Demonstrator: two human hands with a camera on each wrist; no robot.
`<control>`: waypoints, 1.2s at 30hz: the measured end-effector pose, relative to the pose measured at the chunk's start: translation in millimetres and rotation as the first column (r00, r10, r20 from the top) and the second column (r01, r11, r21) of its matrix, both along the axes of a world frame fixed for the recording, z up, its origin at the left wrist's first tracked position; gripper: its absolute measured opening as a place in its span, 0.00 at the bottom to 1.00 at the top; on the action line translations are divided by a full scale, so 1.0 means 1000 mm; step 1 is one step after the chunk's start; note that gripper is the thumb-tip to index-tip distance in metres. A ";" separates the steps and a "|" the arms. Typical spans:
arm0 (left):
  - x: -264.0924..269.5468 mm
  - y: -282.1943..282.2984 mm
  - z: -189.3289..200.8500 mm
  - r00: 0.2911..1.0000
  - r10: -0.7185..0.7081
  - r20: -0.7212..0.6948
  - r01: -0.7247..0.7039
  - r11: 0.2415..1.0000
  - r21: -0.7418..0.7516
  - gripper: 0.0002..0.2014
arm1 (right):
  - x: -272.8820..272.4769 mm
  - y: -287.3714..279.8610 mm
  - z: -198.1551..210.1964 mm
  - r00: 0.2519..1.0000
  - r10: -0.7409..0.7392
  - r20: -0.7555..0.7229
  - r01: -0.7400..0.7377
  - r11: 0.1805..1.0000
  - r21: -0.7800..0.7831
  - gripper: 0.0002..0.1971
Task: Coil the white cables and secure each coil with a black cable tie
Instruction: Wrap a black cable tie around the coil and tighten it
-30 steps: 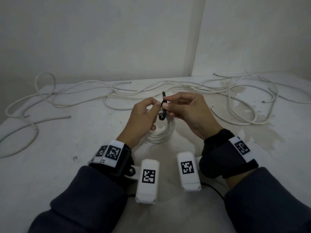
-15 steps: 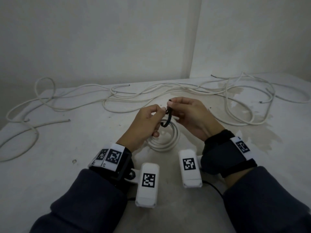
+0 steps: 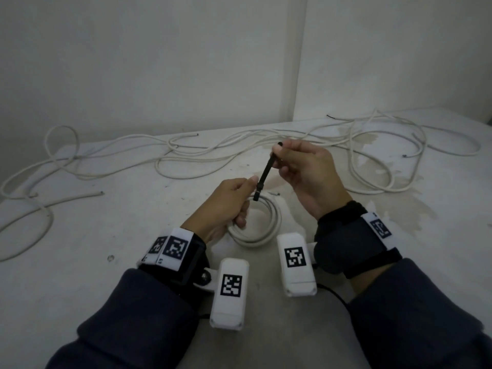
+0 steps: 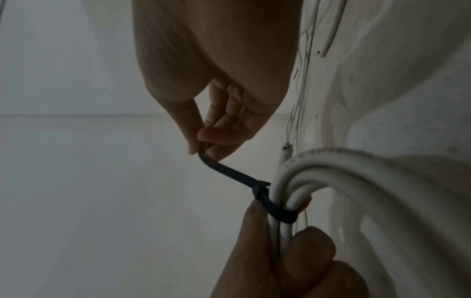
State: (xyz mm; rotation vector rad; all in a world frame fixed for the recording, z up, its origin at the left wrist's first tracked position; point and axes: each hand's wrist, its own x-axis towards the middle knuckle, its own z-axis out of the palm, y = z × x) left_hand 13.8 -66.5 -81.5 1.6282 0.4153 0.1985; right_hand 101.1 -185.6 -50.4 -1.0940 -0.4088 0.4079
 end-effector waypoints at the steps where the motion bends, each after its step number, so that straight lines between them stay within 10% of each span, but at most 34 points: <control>1: 0.000 0.000 0.000 1.000 0.004 -0.002 -0.004 1.000 -0.019 0.17 | -0.001 -0.001 0.001 0.998 0.053 0.046 -0.053 0.999 -0.004 0.10; 9: -0.004 0.005 -0.009 0.997 0.042 0.072 -0.035 0.995 -0.092 0.15 | -0.004 0.001 0.002 0.981 0.148 0.127 -0.138 0.987 -0.087 0.08; 15: -0.005 0.004 -0.006 0.994 0.023 0.107 -0.004 0.985 -0.171 0.14 | -0.003 0.006 -0.007 0.966 0.183 0.180 -0.090 0.897 -0.432 0.02; 36: -0.008 0.002 -0.006 0.994 -0.005 0.110 -0.006 0.995 0.095 0.17 | 0.002 0.006 -0.012 0.993 0.087 -0.075 -0.111 0.901 -0.420 0.04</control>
